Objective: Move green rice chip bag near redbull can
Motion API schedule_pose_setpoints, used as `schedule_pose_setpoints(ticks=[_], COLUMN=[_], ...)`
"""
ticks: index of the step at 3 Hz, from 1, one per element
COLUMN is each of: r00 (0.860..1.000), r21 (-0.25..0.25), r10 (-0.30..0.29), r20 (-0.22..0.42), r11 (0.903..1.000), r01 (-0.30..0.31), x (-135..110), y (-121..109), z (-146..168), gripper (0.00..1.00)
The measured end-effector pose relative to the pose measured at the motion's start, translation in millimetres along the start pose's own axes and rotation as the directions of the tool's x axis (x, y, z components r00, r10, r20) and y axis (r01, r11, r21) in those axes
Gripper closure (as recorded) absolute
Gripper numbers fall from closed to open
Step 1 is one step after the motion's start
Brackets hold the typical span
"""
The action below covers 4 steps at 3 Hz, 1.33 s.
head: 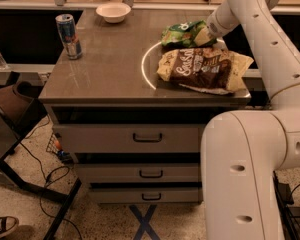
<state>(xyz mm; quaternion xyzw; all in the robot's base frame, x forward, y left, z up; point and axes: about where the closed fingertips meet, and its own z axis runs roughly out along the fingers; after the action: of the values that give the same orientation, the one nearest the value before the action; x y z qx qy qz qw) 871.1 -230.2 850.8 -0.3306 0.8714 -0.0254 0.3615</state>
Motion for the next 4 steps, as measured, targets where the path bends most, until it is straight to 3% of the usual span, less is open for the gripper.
schedule_pose_setpoints(ticks=[1, 2, 3, 4], r00=[1.0, 0.996, 0.977, 0.966], r21=[0.0, 0.109, 0.271, 0.324], r10=[0.0, -0.087, -0.191, -0.227], r20=[0.0, -0.036, -0.099, -0.12], r11=[1.0, 0.9899, 0.9392, 0.9112], r01=[0.0, 0.091, 0.211, 0.254], x=[0, -38, -93, -114], y=[0, -12, -25, -25], z=[0, -52, -141, -180], gripper=[1.0, 1.0, 1.0, 1.0])
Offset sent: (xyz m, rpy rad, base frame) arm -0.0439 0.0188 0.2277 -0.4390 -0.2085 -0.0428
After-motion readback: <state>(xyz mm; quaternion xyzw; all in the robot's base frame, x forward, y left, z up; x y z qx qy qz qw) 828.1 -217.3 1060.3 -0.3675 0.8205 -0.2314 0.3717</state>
